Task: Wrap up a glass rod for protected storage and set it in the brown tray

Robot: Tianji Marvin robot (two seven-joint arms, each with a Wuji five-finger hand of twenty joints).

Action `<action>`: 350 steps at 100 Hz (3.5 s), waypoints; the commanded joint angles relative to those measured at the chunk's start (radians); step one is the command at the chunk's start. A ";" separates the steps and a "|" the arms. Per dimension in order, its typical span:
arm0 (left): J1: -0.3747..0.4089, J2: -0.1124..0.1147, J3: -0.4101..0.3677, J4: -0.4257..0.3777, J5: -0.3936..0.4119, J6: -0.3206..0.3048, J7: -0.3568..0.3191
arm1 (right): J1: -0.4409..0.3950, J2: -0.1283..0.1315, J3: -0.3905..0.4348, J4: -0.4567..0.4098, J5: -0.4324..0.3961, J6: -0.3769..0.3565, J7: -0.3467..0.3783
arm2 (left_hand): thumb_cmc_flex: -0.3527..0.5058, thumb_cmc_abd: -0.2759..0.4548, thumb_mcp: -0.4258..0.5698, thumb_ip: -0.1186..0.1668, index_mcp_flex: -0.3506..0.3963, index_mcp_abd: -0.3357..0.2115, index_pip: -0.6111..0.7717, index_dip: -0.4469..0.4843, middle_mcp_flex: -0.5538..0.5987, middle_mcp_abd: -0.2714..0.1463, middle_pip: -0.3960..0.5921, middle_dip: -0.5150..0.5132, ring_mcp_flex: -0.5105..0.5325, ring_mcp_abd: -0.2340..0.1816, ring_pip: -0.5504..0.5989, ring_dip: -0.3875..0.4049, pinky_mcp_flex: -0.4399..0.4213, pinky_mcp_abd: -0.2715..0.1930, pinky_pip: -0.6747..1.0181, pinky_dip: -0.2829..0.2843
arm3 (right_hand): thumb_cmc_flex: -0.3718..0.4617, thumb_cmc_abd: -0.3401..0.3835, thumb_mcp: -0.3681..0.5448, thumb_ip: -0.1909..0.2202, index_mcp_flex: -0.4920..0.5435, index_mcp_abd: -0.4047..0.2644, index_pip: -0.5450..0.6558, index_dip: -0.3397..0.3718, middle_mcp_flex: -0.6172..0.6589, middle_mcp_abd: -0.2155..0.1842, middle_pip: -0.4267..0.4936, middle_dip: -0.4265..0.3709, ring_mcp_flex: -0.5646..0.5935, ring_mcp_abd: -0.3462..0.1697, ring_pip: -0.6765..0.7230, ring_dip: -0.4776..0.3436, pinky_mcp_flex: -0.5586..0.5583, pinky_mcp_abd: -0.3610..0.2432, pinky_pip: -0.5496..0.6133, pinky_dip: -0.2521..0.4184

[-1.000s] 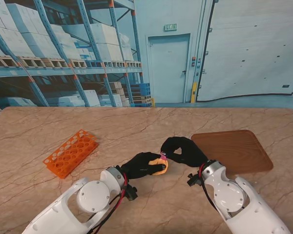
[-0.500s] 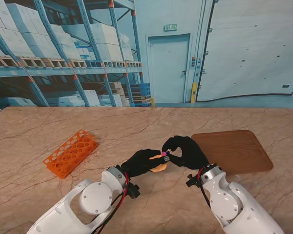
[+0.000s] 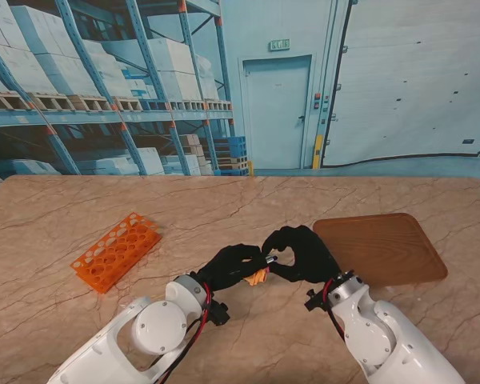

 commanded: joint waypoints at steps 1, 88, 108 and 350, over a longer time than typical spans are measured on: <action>0.008 -0.007 0.000 -0.008 -0.006 0.005 -0.003 | -0.011 -0.003 -0.003 -0.011 -0.007 -0.004 -0.006 | 0.045 -0.067 0.209 0.050 -0.052 -0.030 0.022 -0.042 0.026 -0.012 0.040 0.004 0.048 0.001 0.126 0.012 0.005 -0.030 0.247 0.027 | -0.032 -0.033 -0.035 -0.015 0.010 0.002 -0.013 0.002 -0.019 0.011 0.014 0.001 -0.002 -0.013 0.015 0.001 -0.005 0.006 0.016 -0.004; 0.022 -0.018 -0.014 -0.007 -0.047 -0.038 0.031 | -0.031 0.007 -0.024 -0.024 0.048 0.096 0.084 | -0.074 -0.044 0.463 0.389 -0.231 -0.056 -0.155 -0.057 -0.036 0.010 0.020 0.011 0.048 0.005 0.107 0.014 0.005 -0.034 0.247 0.007 | -0.123 0.033 -0.272 0.110 0.002 0.075 -0.181 0.166 -0.064 0.013 -0.022 0.001 -0.035 -0.014 -0.030 -0.006 -0.027 0.007 -0.017 -0.010; 0.025 -0.018 -0.020 -0.007 -0.052 -0.049 0.033 | -0.033 0.006 -0.021 -0.023 0.036 0.106 0.070 | -0.080 0.016 0.429 0.459 -0.250 -0.054 -0.184 -0.046 -0.061 0.023 0.006 0.012 0.047 0.013 0.094 0.016 0.005 -0.034 0.247 0.002 | -0.004 0.003 -0.143 0.031 -0.011 0.005 -0.099 0.079 -0.048 0.002 -0.013 0.000 -0.015 -0.023 -0.023 -0.008 -0.007 0.001 -0.016 -0.002; -0.049 -0.083 -0.016 -0.015 -0.241 0.017 0.132 | -0.005 -0.012 -0.074 -0.118 0.488 0.390 0.305 | 0.671 0.127 -0.375 -0.122 -0.542 -0.226 0.121 0.298 -0.469 0.094 -0.685 -0.489 -0.834 0.017 -1.196 -0.283 -1.185 0.054 -1.093 -0.505 | -0.133 0.109 -0.226 0.093 -0.286 0.085 -0.320 0.122 -0.303 0.020 -0.187 -0.105 -0.143 0.006 -0.256 -0.120 -0.077 -0.011 -0.078 -0.010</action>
